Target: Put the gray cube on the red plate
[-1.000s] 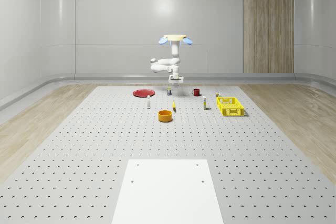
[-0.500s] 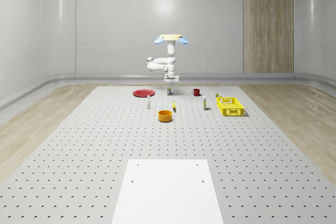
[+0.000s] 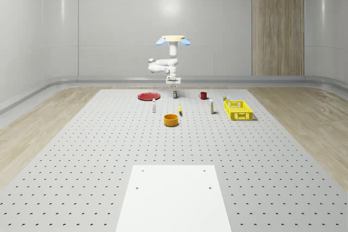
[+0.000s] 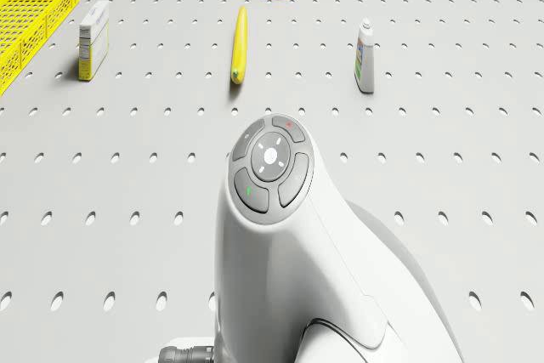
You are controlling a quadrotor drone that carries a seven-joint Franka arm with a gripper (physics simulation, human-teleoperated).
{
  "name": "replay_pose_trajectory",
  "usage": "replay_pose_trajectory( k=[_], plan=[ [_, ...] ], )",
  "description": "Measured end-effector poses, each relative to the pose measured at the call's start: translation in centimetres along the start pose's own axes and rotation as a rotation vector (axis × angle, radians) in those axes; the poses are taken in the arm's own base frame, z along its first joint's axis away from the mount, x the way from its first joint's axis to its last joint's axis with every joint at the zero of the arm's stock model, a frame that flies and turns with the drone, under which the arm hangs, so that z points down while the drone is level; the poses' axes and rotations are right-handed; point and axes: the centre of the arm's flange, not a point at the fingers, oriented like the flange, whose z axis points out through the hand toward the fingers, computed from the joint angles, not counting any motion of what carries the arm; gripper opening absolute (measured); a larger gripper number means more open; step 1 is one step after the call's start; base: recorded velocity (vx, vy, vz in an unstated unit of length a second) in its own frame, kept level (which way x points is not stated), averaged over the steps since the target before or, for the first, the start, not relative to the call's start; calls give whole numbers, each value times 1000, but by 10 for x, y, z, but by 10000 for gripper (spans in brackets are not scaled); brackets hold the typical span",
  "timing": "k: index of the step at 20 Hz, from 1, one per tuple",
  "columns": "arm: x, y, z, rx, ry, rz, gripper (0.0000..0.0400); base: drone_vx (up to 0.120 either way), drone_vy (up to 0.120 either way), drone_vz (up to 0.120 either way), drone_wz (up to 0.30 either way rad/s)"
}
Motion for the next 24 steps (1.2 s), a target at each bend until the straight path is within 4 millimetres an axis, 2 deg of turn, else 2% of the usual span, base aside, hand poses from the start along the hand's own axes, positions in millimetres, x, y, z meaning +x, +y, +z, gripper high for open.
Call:
replay_pose_trajectory(
  k=[3, 11, 13, 16, 24],
  plan=[
    [0, 0, 0, 0, 0, 0, 250, -27, -120, 0, 0],
    [0, 0, 0, 0, 0, 0, 250, -115, -120, 0, 0],
    [0, 0, 0, 0, 0, 0, 250, 0, -120, -20, 0],
    [0, 0, 0, 0, 0, 0, 250, 0, -120, -120, 0],
    [0, 0, 0, 0, 0, 0, 250, -10, -120, -15, 0]
  ],
)
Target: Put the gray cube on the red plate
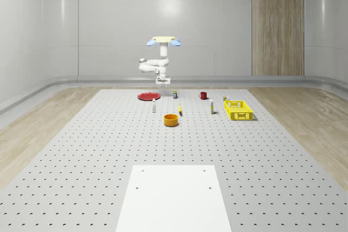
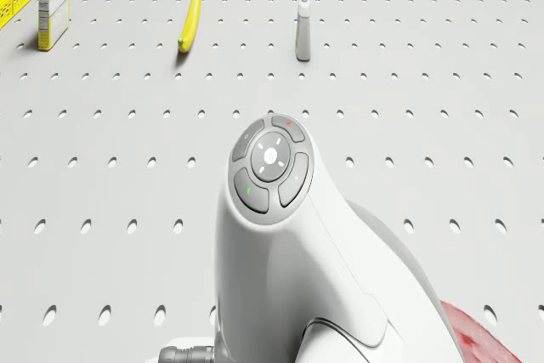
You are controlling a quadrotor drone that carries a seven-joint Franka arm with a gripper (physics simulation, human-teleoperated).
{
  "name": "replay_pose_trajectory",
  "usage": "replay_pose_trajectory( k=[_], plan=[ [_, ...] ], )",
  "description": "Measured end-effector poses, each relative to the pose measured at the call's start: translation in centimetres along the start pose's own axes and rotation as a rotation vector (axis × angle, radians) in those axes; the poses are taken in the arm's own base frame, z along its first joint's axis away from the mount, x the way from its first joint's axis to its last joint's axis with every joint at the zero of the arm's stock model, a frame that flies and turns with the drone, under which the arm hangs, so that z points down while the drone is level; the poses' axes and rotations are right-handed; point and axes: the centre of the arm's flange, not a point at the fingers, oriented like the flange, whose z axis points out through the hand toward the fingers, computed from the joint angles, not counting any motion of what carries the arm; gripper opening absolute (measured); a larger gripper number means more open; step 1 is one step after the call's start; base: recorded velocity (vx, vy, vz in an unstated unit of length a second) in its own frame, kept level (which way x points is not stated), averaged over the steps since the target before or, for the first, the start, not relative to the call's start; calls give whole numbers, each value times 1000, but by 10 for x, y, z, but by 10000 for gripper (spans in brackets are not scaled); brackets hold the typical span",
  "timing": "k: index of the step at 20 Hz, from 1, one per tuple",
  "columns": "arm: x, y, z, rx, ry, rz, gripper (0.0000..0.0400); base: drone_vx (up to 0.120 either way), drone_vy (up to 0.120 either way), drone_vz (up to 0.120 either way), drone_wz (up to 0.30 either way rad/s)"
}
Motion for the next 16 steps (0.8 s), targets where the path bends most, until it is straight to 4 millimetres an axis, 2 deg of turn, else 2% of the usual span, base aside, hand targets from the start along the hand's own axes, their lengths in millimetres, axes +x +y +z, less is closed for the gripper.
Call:
replay_pose_trajectory(
  k=[5, 8, 10, 14, 16],
  plan=[
    [0, 0, 0, 0, 0, 0, 250, 0, -120, -120, 0],
    [0, 0, 0, 0, 0, 0, 250, 0, -120, 0, 0],
    [0, 0, 0, 0, 0, 0, 250, 0, -120, -100, 0],
    [0, 0, 0, 0, 0, 0, 250, 0, -120, 0, 0],
    [0, 0, 0, 0, 0, 0, 250, 0, -120, -80, 0]
  ],
)
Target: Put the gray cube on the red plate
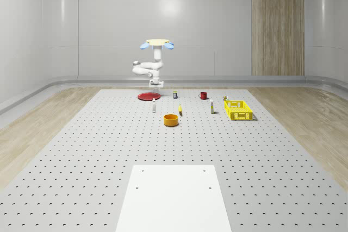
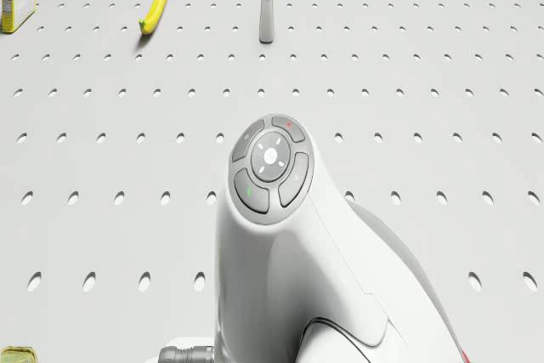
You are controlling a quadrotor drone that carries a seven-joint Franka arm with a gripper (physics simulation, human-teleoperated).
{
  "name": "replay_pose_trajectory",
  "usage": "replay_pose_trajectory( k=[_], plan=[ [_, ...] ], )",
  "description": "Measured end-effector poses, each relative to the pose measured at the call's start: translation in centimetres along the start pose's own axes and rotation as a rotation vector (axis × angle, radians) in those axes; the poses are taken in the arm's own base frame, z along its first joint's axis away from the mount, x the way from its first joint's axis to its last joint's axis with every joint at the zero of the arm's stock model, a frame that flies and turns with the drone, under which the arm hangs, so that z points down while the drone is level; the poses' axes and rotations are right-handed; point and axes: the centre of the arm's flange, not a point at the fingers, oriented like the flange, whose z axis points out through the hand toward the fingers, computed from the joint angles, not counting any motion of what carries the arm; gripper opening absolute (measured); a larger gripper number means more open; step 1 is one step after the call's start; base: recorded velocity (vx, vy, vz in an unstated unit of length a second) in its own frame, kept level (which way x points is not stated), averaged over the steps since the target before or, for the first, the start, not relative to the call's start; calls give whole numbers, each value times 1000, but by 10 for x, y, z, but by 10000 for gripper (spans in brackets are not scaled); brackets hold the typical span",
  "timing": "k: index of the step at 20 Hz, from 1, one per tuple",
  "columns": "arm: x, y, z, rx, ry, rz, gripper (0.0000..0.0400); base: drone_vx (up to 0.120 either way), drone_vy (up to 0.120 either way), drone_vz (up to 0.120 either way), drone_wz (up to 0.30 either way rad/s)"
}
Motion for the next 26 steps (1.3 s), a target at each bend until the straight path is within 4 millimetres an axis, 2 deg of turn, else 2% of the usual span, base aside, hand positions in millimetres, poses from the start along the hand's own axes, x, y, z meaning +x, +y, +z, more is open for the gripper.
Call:
replay_pose_trajectory(
  k=[13, 17, 26],
  plan=[
    [0, 0, 0, 0, 0, 0, 250, -12, -120, 0, 0],
    [0, 0, 4, 0, 0, 0, 250, 0, -10, 0, 0],
    [0, 0, 36, 0, 0, 0, 250, 0, 0, 0, 0]
  ],
)
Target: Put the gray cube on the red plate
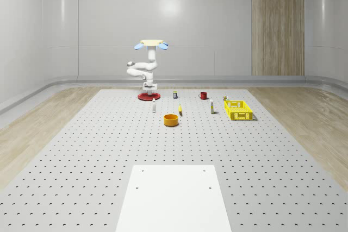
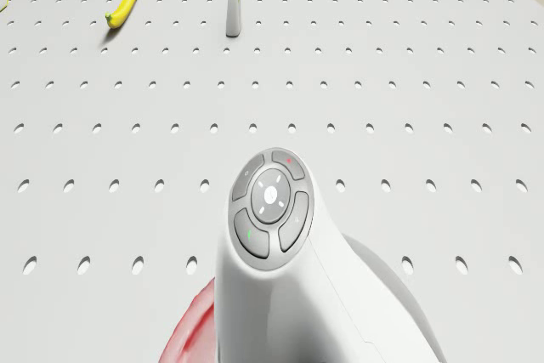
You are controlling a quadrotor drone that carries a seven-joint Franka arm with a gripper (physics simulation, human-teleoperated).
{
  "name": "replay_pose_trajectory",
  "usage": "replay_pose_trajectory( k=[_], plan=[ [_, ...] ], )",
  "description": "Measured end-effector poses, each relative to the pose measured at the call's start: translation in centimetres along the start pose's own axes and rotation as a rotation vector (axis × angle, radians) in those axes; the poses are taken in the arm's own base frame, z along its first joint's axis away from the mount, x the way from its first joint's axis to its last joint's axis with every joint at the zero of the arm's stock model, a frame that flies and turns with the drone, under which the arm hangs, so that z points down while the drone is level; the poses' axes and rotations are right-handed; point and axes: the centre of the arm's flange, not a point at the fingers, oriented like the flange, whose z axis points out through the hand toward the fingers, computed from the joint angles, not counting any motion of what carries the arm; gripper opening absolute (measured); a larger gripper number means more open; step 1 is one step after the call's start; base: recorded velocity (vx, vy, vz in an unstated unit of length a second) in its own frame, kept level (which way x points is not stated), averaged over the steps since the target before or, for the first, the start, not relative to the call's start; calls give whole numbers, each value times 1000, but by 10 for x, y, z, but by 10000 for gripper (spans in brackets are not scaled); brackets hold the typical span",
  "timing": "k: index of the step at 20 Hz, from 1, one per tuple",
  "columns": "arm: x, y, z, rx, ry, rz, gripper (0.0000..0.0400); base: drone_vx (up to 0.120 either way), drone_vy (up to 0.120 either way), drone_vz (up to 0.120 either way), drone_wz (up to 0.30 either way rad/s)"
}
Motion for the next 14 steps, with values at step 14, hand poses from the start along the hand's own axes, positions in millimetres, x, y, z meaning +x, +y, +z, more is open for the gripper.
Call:
replay_pose_trajectory(
  k=[14],
  plan=[
    [0, 0, -11, 0, 0, 0, 393, 0, 0, 0, 0]
  ],
)
